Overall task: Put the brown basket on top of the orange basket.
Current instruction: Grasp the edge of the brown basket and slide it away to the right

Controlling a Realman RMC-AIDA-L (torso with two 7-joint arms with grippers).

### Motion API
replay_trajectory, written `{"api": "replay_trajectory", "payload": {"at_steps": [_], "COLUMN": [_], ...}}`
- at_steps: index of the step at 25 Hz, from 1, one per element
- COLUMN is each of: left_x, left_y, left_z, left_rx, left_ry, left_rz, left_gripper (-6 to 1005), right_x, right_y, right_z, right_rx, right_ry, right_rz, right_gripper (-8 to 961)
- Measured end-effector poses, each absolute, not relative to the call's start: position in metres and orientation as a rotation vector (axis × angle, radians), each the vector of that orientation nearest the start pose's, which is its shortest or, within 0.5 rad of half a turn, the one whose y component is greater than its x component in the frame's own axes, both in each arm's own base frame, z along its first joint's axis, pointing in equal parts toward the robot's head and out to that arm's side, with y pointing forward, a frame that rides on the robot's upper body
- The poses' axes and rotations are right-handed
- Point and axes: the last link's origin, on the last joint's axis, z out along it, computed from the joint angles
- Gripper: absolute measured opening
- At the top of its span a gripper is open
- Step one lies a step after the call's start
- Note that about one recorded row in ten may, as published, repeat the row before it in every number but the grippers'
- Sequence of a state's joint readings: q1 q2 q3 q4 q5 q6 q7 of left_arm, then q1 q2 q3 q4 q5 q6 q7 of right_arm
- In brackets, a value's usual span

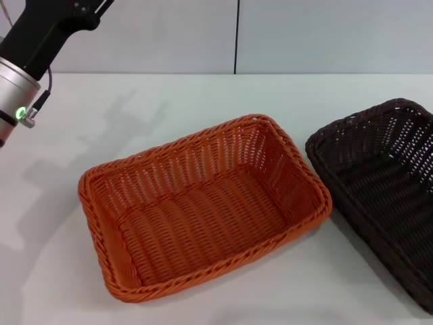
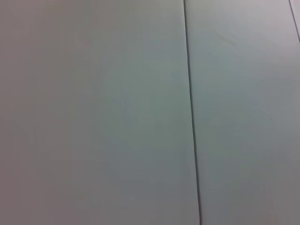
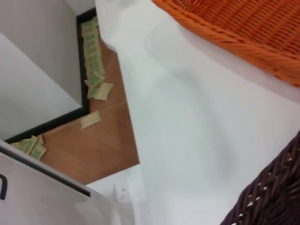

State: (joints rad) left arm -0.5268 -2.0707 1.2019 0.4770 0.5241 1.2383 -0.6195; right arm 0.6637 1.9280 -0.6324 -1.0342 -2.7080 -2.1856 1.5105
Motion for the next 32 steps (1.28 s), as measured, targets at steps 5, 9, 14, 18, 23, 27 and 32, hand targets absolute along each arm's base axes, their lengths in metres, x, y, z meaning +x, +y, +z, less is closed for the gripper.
{"api": "replay_trajectory", "payload": {"at_steps": [5,9,14,18,23,27,32], "left_x": [-0.214,-0.214,-0.214,-0.211,-0.208,-0.207,-0.208], "left_y": [0.396,0.397,0.398,0.404,0.409,0.411,0.414], "left_z": [0.049,0.048,0.045,0.044,0.042,0.042,0.042], "left_rx": [-1.758,-1.750,-1.754,-1.755,-1.762,-1.759,-1.753], "left_ry": [-0.214,-0.227,-0.242,-0.255,-0.261,-0.255,-0.268], "left_rz": [-1.184,-1.193,-1.191,-1.186,-1.176,-1.164,-1.139], "left_gripper": [784,784,785,785,785,785,784], "right_x": [0.267,0.268,0.266,0.259,0.253,0.247,0.242], "right_y": [0.293,0.289,0.285,0.279,0.277,0.273,0.274], "right_z": [0.100,0.095,0.086,0.070,0.061,0.051,0.046], "right_rx": [-3.289,-3.321,-3.374,-3.509,-3.594,-3.656,-3.679], "right_ry": [0.623,0.628,0.590,0.531,0.488,0.440,0.406], "right_rz": [-0.313,-0.332,-0.323,-0.314,-0.312,-0.353,-0.376], "right_gripper": [622,622,621,621,621,621,621]}}
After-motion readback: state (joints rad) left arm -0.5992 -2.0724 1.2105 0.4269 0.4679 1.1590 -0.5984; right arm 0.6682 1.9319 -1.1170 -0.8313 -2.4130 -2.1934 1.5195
